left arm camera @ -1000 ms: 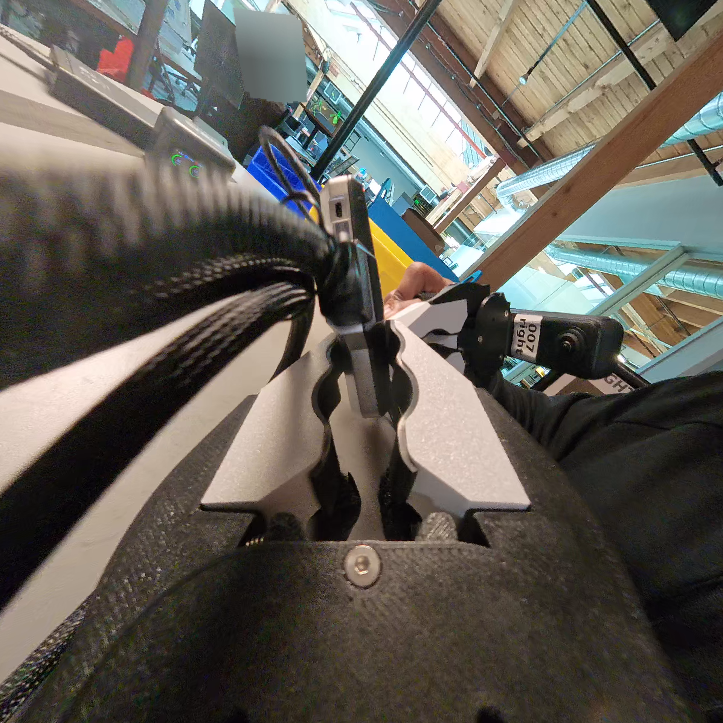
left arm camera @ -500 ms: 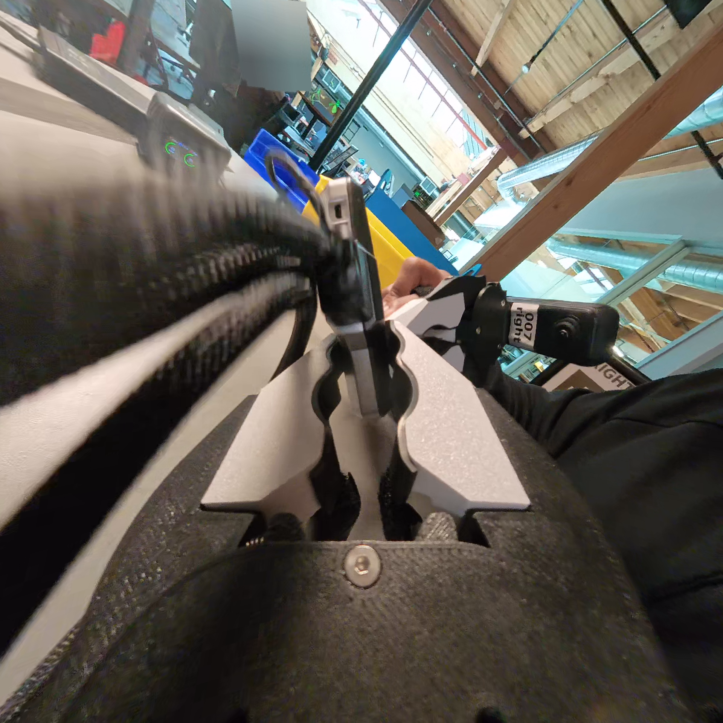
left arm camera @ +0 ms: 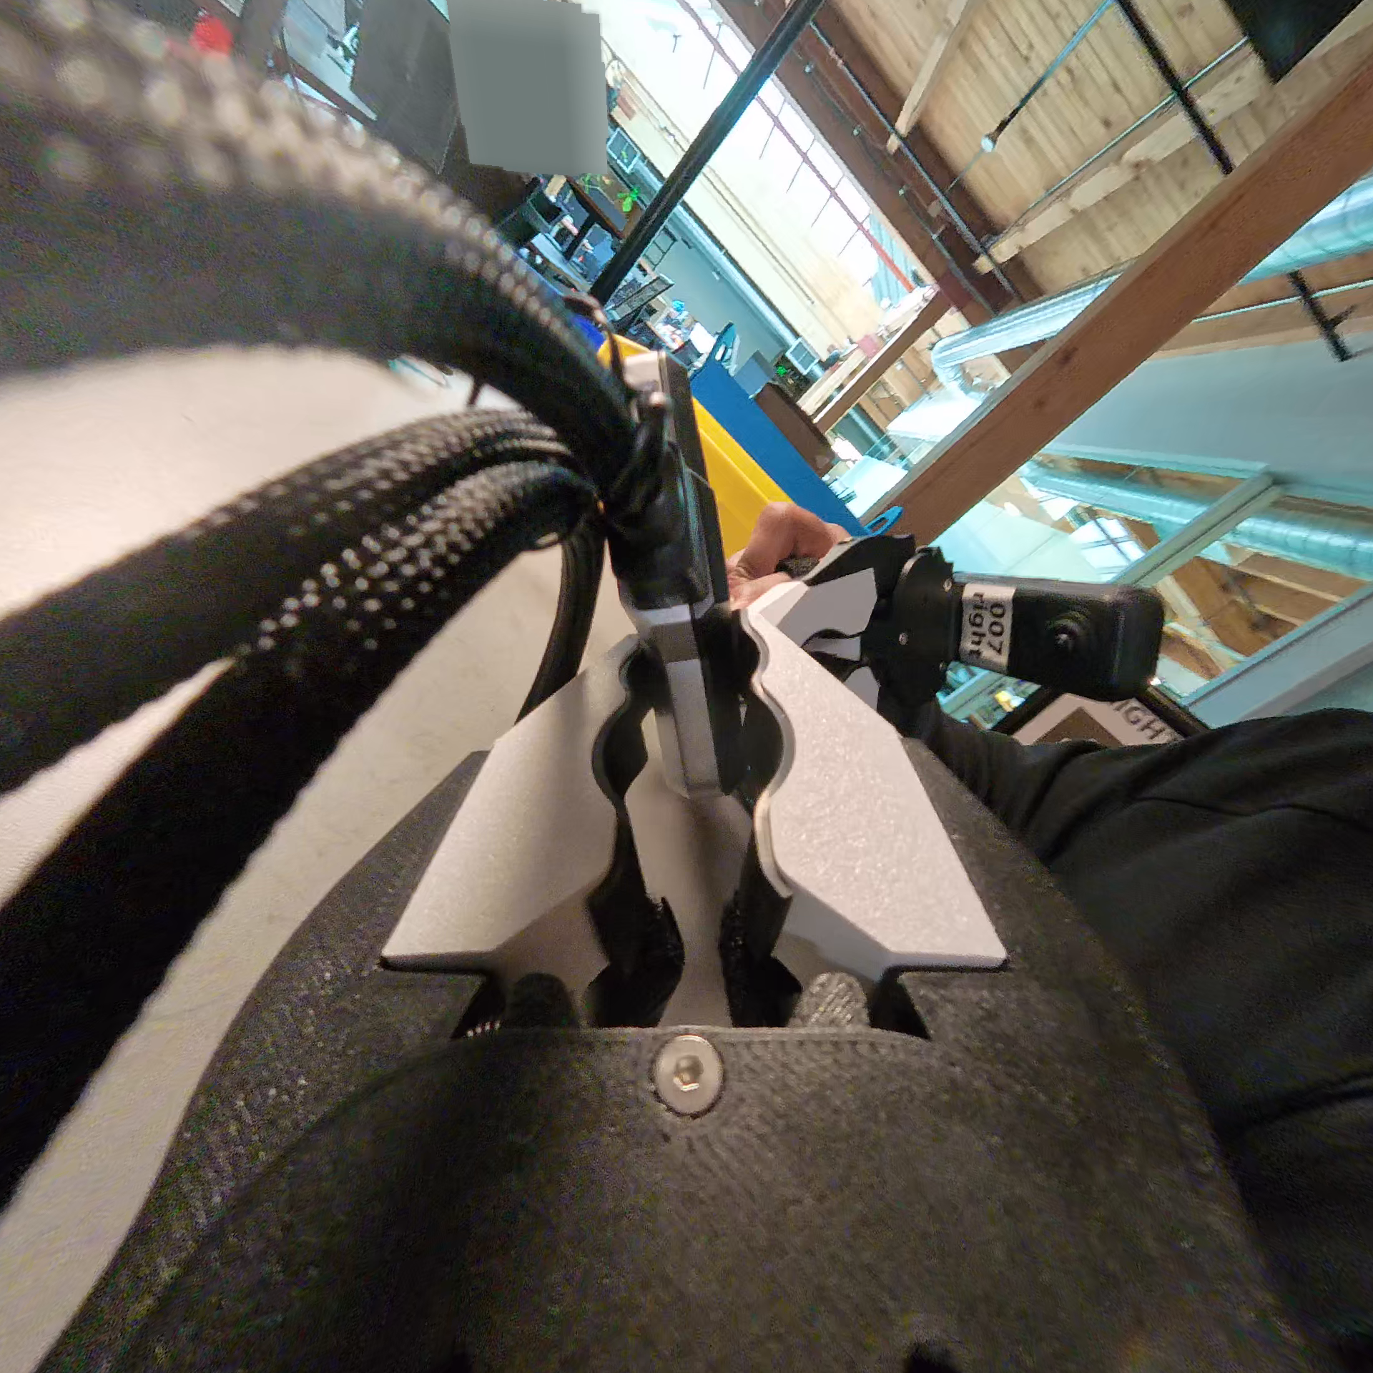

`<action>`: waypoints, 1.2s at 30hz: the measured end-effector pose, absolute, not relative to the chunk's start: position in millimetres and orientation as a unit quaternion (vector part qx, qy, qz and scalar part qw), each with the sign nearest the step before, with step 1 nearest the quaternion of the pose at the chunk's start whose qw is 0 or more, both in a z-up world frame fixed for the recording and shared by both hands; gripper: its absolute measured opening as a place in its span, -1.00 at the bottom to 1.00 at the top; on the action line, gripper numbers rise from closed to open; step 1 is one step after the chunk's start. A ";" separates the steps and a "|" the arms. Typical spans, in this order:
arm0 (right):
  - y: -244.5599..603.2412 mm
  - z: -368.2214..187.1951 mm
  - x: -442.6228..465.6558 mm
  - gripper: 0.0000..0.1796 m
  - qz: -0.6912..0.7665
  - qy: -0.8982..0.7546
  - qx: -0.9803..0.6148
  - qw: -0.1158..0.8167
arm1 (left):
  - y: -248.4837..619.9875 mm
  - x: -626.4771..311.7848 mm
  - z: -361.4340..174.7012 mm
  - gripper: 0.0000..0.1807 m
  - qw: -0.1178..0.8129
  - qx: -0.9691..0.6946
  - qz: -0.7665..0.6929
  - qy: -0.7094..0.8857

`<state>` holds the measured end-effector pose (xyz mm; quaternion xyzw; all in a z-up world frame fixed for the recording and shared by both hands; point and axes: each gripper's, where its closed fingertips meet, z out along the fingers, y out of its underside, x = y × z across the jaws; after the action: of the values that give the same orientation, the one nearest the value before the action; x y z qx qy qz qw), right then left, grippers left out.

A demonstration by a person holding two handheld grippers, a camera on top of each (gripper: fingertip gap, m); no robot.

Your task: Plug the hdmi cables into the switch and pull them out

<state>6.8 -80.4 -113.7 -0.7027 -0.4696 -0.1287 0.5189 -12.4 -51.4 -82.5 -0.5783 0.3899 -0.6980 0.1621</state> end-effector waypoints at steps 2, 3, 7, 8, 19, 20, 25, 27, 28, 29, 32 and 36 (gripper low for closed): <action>-74.0 -106.7 17.7 -0.92 -0.146 -0.439 -0.712 0.527 | -51.1 -10.0 -83.1 -0.77 0.172 -0.581 -0.692 0.392; -73.5 -106.9 16.4 -0.92 -0.146 -0.436 -0.715 0.527 | -50.0 -10.1 -81.7 -0.78 0.172 -0.579 -0.695 0.390; -83.1 -116.0 6.4 -0.93 -0.118 -0.474 -0.707 0.511 | -52.3 -11.2 -84.7 -0.78 0.164 -0.582 -0.691 0.396; -81.4 -111.9 11.3 -0.93 -0.125 -0.466 -0.708 0.516 | -53.5 -10.7 -84.4 -0.77 0.164 -0.580 -0.691 0.398; -90.6 -108.7 14.3 -0.92 -0.103 -0.489 -0.693 0.520 | -66.0 -9.3 -86.5 -0.78 0.150 -0.566 -0.687 0.430; -89.1 -108.0 14.2 -0.92 -0.106 -0.486 -0.690 0.526 | -65.0 -9.6 -85.5 -0.78 0.151 -0.565 -0.689 0.428; -91.0 -111.1 9.3 -0.84 -0.081 -0.481 -0.698 0.524 | -56.1 -8.4 -88.9 -0.76 0.159 -0.585 -0.682 0.409; -90.2 -104.4 4.9 -0.72 -0.073 -0.470 -0.698 0.535 | -52.5 -8.4 -88.5 -0.76 0.162 -0.589 -0.684 0.400; -87.9 -102.1 2.7 -0.68 -0.076 -0.462 -0.699 0.540 | -52.3 -8.3 -88.5 -0.77 0.162 -0.589 -0.684 0.399; -84.1 -101.3 1.4 -0.65 -0.086 -0.454 -0.701 0.543 | -52.9 -8.1 -88.7 -0.76 0.162 -0.589 -0.683 0.399; -73.4 -111.0 -7.3 -0.63 -0.116 -0.446 -0.715 0.525 | -58.7 -7.2 -89.9 -0.76 0.154 -0.587 -0.681 0.409; -63.1 -115.2 -6.7 -0.74 -0.178 -0.447 -0.715 0.507 | -60.5 -6.6 -94.0 -0.76 0.150 -0.594 -0.671 0.418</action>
<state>-6.7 -63.1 -115.2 -0.7147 -0.4471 -0.1784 0.5075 -6.6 -60.5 -94.0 -0.5940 0.4175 -0.6712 0.1496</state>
